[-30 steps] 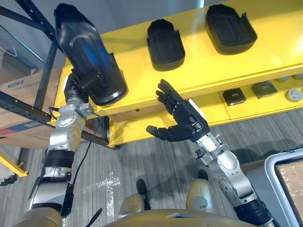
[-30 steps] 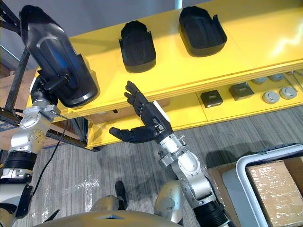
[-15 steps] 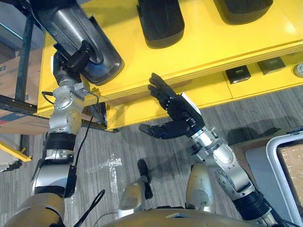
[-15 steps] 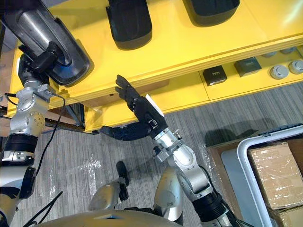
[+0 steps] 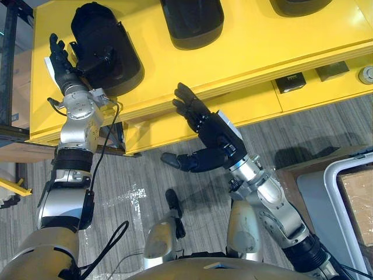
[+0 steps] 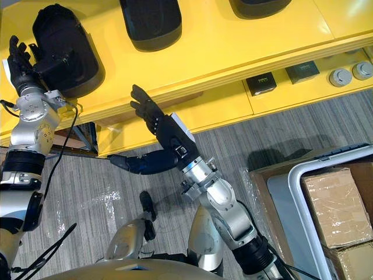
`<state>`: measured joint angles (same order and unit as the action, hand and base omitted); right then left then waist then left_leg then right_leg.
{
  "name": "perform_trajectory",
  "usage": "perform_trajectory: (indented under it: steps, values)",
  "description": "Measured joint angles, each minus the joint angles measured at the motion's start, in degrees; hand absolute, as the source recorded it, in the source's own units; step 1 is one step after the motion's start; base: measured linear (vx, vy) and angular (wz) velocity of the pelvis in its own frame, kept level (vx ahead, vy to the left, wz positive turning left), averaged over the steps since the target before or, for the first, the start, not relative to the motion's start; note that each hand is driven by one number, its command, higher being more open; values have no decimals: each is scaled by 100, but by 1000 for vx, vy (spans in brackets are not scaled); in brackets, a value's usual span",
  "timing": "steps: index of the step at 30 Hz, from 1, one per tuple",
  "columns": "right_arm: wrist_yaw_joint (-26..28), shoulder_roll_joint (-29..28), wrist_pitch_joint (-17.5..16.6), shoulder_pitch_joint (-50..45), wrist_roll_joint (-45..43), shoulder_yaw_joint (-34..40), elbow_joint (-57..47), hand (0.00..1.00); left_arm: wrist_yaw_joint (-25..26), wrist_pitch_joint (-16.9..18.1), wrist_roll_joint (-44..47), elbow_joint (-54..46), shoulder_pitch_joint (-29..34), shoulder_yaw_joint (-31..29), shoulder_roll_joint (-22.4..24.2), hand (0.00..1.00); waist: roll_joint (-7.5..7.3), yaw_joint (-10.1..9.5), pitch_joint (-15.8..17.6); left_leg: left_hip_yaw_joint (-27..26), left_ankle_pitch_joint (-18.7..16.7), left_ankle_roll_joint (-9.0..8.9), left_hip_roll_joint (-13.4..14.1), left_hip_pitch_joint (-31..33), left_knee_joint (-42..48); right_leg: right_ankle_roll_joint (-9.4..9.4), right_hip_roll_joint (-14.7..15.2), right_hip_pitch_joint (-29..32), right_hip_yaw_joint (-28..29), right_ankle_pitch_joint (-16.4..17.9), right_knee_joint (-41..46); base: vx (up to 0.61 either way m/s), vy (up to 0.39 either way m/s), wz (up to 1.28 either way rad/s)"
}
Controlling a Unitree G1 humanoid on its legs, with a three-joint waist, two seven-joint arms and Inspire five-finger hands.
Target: Walk over and take three plastic housings, then place them on the shelf
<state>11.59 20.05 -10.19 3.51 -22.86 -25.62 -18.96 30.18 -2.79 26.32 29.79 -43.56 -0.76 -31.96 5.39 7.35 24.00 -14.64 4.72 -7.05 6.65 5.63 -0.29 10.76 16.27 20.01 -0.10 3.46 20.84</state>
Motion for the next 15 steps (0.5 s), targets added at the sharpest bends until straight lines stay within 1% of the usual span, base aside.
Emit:
perform_trajectory:
  steps: [7,9,12,13,15]
  values:
    - [-85,-31,-6,-152,3,-23,1,100,626,-96,3,137,-240,36,-3,100,-26,65,16,15,0,-1,12,-28,-1,-7,-15,-55,-12,-47,-25,0,0,0]
    - [-94,-68,-15,-312,21,-19,5,100,714,-96,-17,128,-331,35,-14,100,-26,67,16,50,0,-1,32,-86,-7,-12,-27,-184,-71,-82,-111,24,-19,4]
    - [-92,-87,-41,-539,220,-24,6,100,729,-73,-22,-9,-345,15,-158,100,-47,71,12,76,-11,-14,50,-276,-58,-9,-44,-448,-137,-104,-246,0,0,0]
    - [-90,-100,-58,-614,223,-24,6,100,718,64,-22,-281,-347,-52,-368,100,-53,61,8,82,-21,-24,50,-355,-91,3,-47,-547,-162,-116,-316,0,0,0]
    - [-92,-162,-64,-671,239,1,12,100,676,206,-15,-624,-348,-134,-534,100,-58,37,6,97,-25,-29,50,-413,-105,9,-47,-633,-189,-122,-356,8,-3,2]
